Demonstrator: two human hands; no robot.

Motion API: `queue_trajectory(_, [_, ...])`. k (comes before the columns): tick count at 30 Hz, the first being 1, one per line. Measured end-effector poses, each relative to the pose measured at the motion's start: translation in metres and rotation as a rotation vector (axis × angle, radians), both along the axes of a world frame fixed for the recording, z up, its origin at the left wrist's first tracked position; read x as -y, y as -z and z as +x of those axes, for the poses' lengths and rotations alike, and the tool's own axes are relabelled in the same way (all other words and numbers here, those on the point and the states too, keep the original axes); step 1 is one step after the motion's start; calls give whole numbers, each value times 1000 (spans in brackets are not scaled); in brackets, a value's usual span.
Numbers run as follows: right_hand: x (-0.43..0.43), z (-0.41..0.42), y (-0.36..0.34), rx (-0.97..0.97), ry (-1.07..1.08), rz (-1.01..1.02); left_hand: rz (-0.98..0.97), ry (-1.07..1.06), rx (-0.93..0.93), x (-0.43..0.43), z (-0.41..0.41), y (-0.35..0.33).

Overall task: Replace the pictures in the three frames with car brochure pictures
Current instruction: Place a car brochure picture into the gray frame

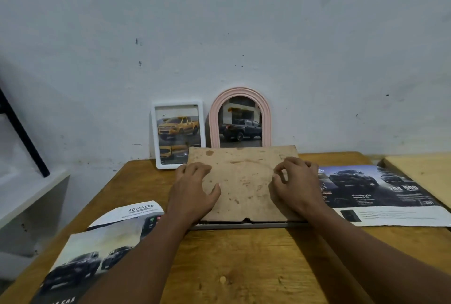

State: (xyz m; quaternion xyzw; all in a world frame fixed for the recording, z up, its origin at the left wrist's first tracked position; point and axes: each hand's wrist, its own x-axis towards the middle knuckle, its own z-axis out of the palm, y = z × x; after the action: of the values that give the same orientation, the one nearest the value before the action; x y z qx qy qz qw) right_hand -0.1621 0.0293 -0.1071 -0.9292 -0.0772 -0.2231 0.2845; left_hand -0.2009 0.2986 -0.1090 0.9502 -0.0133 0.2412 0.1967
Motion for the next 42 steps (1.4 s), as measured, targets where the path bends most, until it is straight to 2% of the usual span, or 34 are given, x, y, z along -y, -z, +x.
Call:
queue_trajectory(16, [0,-6,13,-171,-11,-195,-35,-12,-204,1,3,16])
queue_trajectory(25, [4,-23,10,-227,-9,-233,23,-30,-232,2,-3,16])
queue_trajectory(30, [5,-27,12,-195,10,-237,-167,-28,-179,4,-7,17])
queue_trajectory(34, [3,-27,12,-194,20,-232,-189,-33,-169,5,-9,16])
queue_trajectory(39, [0,-27,5,-260,83,-381,-161,-35,-183,5,-9,16])
queue_trajectory(42, [5,-23,1,-239,34,-271,-158,-23,-178,7,-10,15])
